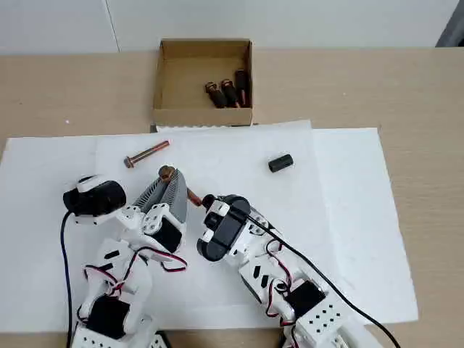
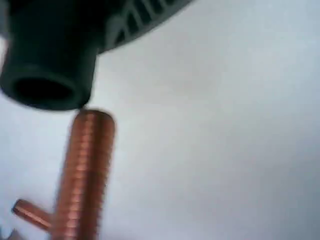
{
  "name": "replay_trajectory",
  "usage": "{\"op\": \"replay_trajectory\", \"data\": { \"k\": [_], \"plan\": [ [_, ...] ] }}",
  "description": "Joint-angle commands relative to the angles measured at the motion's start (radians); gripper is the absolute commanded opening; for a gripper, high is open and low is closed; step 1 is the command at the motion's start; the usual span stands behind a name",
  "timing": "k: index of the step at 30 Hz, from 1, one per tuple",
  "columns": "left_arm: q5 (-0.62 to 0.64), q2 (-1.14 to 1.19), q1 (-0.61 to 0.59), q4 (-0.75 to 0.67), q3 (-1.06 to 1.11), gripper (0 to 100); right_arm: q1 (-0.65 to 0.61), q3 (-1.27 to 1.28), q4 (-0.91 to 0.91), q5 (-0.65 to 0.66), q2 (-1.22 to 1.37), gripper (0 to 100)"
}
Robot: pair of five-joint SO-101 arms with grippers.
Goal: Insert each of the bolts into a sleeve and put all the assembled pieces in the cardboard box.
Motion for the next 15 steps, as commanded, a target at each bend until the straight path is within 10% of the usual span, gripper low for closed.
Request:
{"op": "replay_trajectory", "data": {
  "k": [1,15],
  "plan": [
    [-0.005,-0.008,0.025,-0.028,-0.004,1,-0.03,-0.052,-0.03,0.009,-0.012,0.4],
    [-0.005,-0.006,0.026,-0.066,0.002,1,-0.044,-0.044,-0.028,0.011,-0.012,0.4]
  ]
}}
